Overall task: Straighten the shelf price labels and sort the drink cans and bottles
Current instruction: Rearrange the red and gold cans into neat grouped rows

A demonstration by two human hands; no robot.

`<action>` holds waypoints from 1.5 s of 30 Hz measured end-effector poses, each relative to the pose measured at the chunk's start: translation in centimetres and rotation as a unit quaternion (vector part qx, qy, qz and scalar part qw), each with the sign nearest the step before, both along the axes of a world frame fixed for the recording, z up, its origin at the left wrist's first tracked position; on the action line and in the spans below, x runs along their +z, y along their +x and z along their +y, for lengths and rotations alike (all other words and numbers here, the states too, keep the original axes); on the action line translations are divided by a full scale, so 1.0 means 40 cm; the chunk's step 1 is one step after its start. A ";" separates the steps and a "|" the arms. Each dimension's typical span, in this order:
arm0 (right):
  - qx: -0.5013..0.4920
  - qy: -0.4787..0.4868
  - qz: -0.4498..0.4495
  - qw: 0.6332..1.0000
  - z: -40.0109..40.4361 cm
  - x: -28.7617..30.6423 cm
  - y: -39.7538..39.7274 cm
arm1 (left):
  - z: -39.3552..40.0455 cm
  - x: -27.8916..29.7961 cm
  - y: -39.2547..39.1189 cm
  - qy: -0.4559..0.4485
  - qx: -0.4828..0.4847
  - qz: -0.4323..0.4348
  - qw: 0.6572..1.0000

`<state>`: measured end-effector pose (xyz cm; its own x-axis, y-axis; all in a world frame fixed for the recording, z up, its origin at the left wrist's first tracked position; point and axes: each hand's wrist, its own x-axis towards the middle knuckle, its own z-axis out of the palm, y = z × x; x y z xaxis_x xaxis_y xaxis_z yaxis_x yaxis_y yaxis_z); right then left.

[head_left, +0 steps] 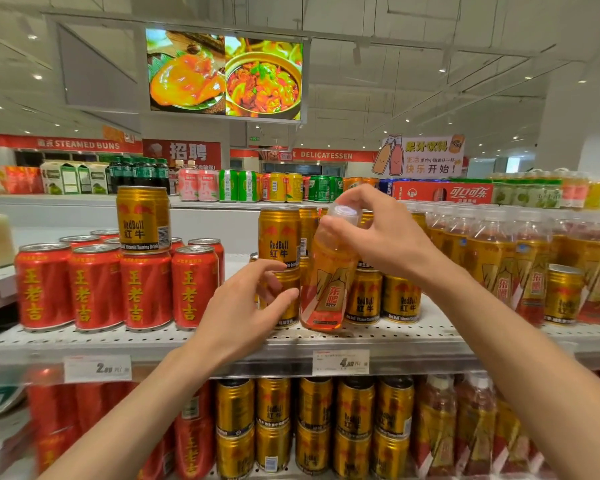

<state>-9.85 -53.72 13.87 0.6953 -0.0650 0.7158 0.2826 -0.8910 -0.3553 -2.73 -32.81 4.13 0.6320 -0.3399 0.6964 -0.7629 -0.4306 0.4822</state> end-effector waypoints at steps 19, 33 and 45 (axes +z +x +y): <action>0.011 0.419 -0.080 0.904 0.010 -0.189 -0.181 | 0.019 -0.107 -0.063 -0.048 -0.191 0.111 0.974; 0.001 0.542 -0.050 0.839 -0.127 -0.363 -0.343 | -0.126 -0.202 -0.217 -0.115 -0.184 0.195 0.956; 0.046 0.543 0.000 0.838 -0.606 -0.360 -0.510 | -0.564 -0.167 -0.442 -0.098 -0.117 0.210 0.966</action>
